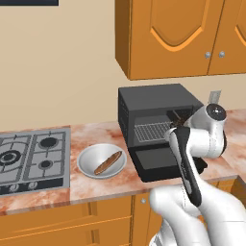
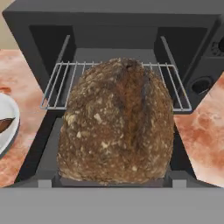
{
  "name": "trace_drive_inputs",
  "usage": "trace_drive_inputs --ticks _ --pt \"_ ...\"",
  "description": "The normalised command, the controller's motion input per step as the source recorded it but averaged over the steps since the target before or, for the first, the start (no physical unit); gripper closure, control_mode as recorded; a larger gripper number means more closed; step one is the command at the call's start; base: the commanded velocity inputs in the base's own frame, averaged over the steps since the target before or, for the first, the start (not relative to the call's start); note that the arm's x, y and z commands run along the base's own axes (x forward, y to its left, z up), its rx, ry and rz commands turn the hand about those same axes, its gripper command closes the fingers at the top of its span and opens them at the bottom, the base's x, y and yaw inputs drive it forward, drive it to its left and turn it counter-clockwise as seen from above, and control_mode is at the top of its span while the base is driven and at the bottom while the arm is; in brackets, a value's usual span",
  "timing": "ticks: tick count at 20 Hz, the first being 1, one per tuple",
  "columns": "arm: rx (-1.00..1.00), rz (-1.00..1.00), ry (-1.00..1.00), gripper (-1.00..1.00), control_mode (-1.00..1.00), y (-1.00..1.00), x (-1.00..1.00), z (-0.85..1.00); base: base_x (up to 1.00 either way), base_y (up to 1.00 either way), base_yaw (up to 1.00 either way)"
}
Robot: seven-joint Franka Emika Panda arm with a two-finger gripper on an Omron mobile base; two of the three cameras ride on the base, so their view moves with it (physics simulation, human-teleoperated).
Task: Pick up the heated bread from the toaster oven and place it in the bowl. Then move the bread bowl to the dining counter.
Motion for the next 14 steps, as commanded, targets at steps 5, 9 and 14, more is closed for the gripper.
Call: trace_drive_inputs --ticks 5,9,14 --pt "0.0 0.19 0.16 1.0 -1.0 0.99 -0.82 0.51 0.0 0.0 0.0" --pt "0.0 0.17 0.06 1.0 -1.0 1.0 -0.19 0.01 0.0 0.0 0.0" --pt "0.0 0.08 0.03 1.0 -1.0 1.0 0.36 -0.13 0.0 0.0 0.0"
